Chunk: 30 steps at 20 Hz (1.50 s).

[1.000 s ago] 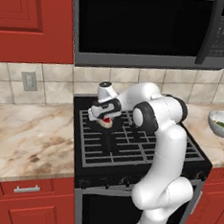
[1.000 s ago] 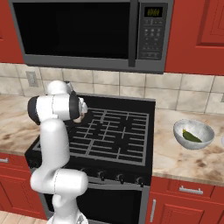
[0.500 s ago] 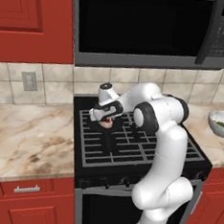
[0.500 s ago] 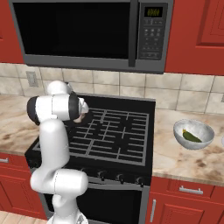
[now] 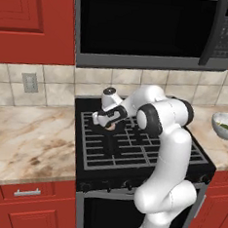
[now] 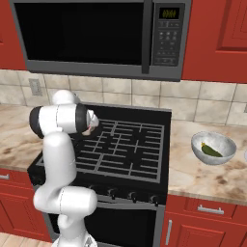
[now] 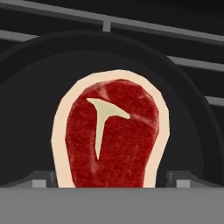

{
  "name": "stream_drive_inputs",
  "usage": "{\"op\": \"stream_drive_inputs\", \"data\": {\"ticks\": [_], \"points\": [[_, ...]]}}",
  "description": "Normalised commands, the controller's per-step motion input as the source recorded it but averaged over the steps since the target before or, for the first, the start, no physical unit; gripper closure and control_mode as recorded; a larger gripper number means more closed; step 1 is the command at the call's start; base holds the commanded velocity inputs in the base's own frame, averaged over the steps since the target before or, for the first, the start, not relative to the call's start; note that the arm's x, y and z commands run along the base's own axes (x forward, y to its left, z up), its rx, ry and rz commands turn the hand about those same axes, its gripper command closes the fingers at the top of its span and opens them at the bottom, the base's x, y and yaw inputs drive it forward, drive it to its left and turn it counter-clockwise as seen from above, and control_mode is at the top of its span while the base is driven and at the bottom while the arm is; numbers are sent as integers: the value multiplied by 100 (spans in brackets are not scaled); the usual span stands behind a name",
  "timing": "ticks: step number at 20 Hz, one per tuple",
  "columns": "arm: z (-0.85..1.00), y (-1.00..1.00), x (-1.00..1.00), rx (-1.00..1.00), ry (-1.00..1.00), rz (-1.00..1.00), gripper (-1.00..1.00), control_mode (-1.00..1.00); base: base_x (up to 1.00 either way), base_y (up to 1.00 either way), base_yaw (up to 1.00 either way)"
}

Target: Place the steak on the plate and place the cucumber on the same plate.

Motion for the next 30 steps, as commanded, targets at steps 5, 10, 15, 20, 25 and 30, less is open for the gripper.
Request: {"op": "stream_drive_inputs", "data": {"ticks": [5,10,15,20,25,30], "points": [[-17,0,0,3,0,-4,-100,-100,0,0,0],[-14,-3,7,2,0,-1,-100,-100,0,0,0],[-4,-5,13,2,-2,0,-100,-100,0,0,0],[0,0,3,0,-1,0,100,-100,0,0,0],[-4,0,0,3,0,0,100,-100,0,0,0],[15,-4,-14,12,0,6,100,-100,0,0,0]]}}
